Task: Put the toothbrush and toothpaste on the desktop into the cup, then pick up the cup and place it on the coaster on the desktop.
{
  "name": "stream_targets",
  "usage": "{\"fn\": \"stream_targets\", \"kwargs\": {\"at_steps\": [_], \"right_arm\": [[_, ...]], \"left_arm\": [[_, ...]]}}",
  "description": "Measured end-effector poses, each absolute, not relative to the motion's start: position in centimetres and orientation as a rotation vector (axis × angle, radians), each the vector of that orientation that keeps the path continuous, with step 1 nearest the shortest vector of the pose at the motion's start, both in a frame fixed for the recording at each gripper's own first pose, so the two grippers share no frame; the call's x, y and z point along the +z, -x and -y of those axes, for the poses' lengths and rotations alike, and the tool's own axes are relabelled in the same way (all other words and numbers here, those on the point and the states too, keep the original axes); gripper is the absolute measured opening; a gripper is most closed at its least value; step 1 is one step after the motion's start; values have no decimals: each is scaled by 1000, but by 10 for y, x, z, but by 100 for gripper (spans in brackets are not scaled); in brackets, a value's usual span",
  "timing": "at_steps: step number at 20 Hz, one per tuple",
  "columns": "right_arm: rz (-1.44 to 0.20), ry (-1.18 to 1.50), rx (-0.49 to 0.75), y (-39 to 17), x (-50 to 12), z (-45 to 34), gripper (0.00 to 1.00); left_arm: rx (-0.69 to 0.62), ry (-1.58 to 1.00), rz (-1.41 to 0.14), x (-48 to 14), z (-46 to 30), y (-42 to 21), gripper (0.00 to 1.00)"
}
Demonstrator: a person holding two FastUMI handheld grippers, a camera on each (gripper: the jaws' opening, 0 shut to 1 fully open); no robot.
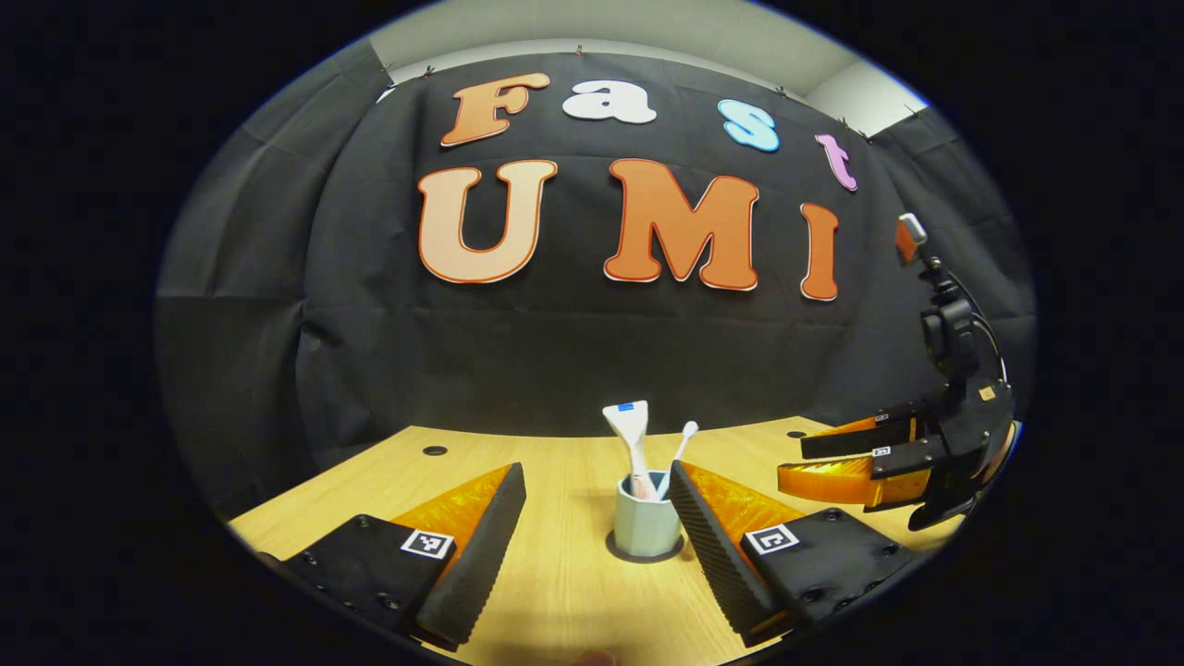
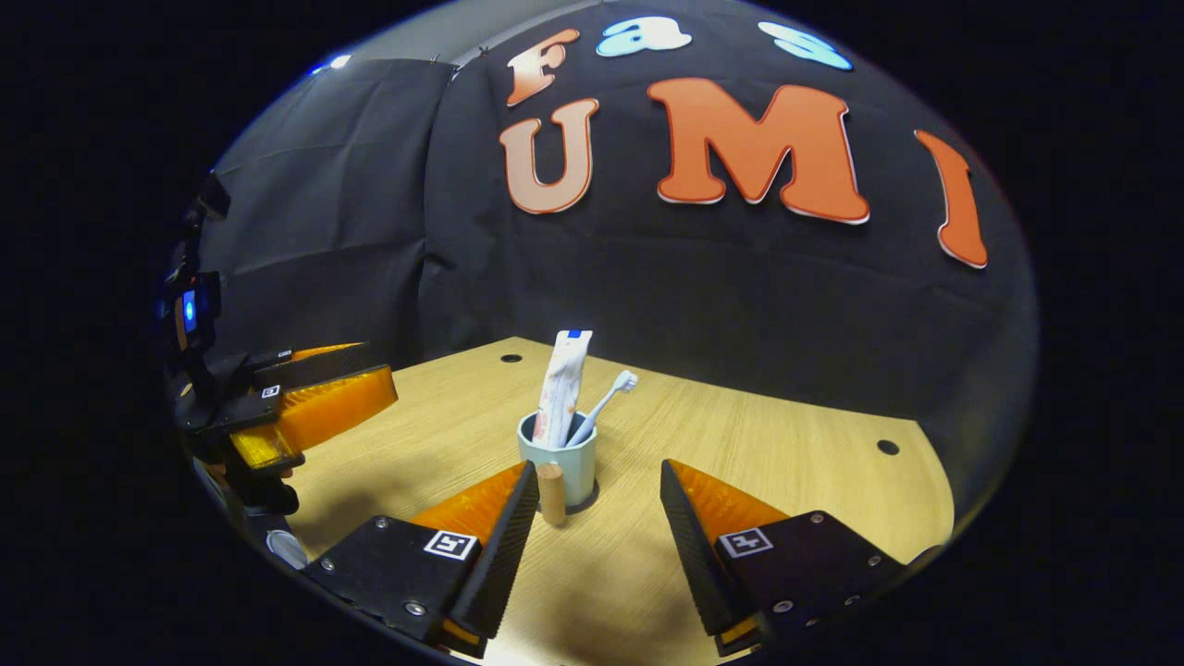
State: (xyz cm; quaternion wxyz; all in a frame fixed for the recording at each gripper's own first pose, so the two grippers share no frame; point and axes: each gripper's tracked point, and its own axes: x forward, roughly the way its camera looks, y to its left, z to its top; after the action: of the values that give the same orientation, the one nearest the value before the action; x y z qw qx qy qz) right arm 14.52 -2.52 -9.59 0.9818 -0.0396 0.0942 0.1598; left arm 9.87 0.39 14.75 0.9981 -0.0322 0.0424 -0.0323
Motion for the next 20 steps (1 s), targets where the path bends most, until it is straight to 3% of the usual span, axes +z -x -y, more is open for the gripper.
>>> {"fn": "stream_targets", "kwargs": {"at_steps": [5,9,17,20], "right_arm": [[-41,71,249,-114,-73,57,83],[23,109,135,-102,-66,86,83],[104,83,41,-90,-57,105,84],[116,78,13,-89,-55,112,84]], "left_arm": [[-78,64,-50,159,18,-99,98],[-76,58,-25,164,31,-95,98],[-64,-11,28,175,47,-82,100],[-60,-26,41,179,46,-79,94]]}}
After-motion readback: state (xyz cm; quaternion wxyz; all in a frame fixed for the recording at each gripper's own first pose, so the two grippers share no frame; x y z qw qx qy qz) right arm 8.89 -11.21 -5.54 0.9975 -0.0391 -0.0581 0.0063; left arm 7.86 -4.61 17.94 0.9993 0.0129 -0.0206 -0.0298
